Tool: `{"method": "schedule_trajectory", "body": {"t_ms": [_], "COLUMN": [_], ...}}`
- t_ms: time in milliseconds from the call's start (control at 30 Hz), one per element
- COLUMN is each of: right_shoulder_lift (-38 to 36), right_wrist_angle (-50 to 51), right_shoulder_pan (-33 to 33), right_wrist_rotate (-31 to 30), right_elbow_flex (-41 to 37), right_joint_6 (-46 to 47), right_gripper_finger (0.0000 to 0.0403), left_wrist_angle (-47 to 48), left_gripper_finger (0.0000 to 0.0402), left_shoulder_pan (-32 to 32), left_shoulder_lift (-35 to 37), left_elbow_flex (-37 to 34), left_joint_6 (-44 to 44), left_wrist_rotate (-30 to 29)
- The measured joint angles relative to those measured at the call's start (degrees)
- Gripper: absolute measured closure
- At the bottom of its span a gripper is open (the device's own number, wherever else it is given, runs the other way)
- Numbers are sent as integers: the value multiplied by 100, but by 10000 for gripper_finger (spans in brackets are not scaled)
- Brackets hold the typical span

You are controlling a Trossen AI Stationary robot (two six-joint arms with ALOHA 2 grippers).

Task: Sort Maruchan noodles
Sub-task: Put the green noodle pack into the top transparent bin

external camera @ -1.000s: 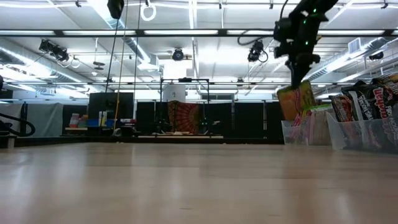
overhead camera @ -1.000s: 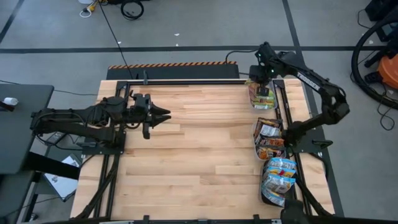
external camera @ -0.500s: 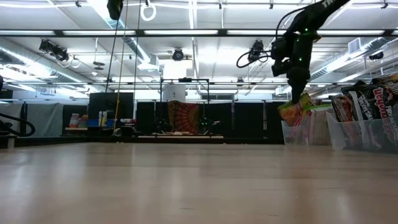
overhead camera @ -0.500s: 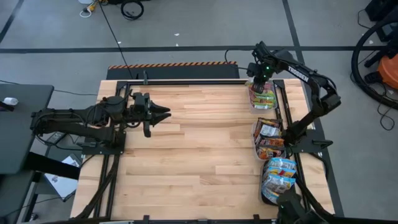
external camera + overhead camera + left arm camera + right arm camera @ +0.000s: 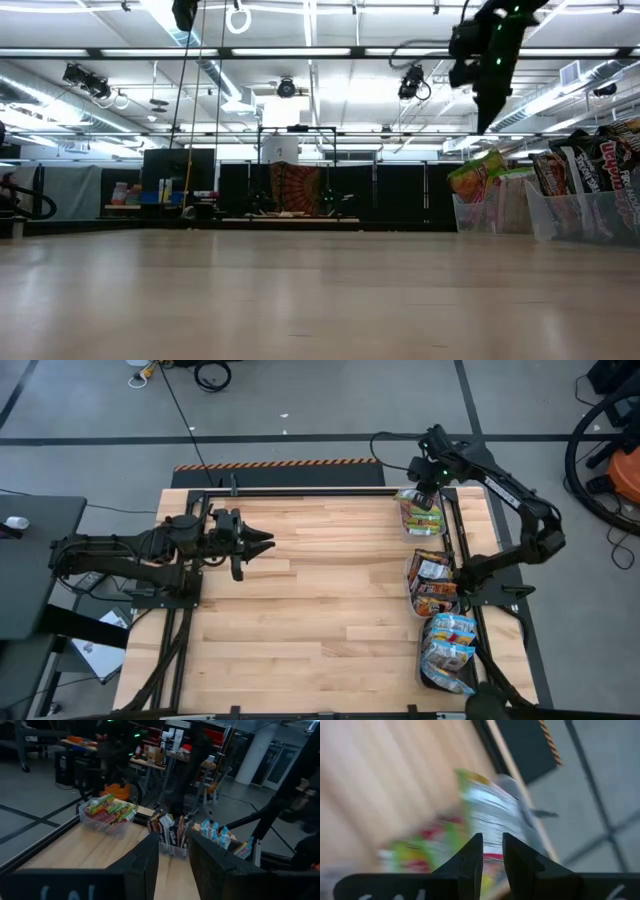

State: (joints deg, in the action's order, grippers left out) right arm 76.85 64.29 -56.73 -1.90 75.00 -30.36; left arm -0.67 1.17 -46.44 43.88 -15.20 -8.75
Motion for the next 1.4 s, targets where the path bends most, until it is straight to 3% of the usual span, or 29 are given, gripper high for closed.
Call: {"method": "schedule_trajectory", "body": {"t_ms": [167,400,567,767,933,1200,1400], "right_shoulder_lift": [-261,133,188,-8,205,857,796], "right_wrist_angle": [41,-179,-349,-586,-375,-120,-134], "right_shoulder_pan": [142,-38,-197,-64,112,496,537], "right_wrist_rotate": [1166,1186,0,-514,-1059,-2527,-2572], "right_elbow_flex": [-46,-667,-865,-876,-876,-876,-876], "right_joint_6": [908,2235,3410,4252,4264,4684,4627], "right_gripper_finger": [329,341,355,373,392,388,378], "left_wrist_angle": [0,0,0,13,57,55,81], "left_gripper_finger": [292,292,292,292,292,292,292], "left_shoulder_pan": [0,0,0,0,0,-4,-11], "left_shoulder_lift": [0,-2,-2,-2,-2,-2,0], "left_elbow_flex": [0,0,0,0,0,0,0], "left_joint_6": [251,264,201,-64,-60,-53,-49], "left_wrist_rotate": [-173,-315,-312,-310,-308,-304,-12]}}
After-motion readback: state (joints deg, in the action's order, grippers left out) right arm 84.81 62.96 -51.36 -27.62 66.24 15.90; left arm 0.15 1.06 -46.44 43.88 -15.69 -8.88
